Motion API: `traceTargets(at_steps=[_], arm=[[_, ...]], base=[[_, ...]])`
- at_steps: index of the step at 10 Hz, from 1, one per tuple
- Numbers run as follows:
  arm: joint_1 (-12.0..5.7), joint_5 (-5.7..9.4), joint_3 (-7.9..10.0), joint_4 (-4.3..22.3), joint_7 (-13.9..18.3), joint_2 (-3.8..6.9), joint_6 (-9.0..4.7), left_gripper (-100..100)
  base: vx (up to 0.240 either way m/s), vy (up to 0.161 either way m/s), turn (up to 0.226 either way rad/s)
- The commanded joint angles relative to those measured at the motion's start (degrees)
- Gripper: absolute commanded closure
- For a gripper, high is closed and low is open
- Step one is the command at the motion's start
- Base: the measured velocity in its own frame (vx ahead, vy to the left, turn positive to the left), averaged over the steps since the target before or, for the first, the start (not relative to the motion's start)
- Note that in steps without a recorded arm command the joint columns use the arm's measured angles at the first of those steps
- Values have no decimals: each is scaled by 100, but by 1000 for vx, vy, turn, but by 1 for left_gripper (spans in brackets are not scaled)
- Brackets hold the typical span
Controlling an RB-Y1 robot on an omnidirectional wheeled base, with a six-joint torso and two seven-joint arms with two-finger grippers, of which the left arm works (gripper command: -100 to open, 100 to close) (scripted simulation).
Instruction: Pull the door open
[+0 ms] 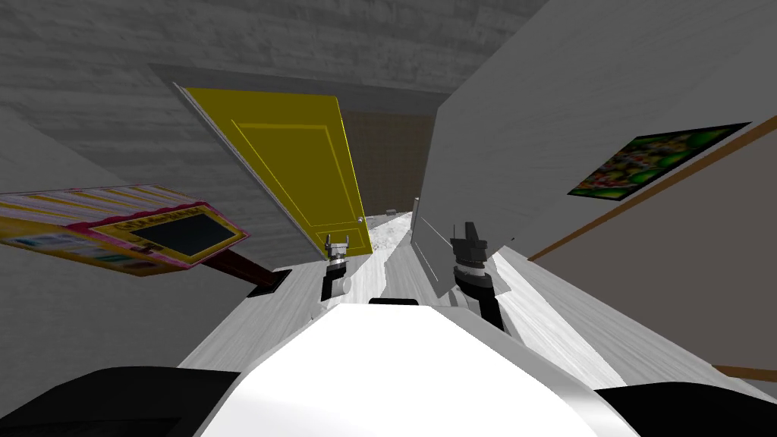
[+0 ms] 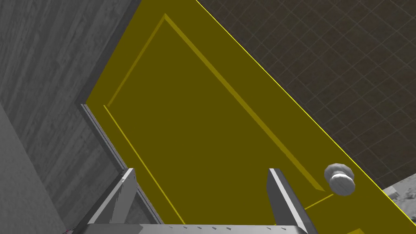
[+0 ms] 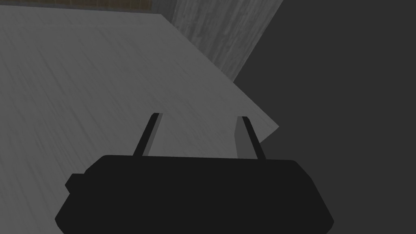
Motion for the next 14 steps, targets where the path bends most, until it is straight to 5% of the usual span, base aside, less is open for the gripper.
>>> traceTargets(at_steps=[1,14], arm=[[-114,88,13,286,193,17,-72,-100],[-757,804,85,2378,1674,95,-511,-100]], base=[[82,59,-109],[83,67,-111]])
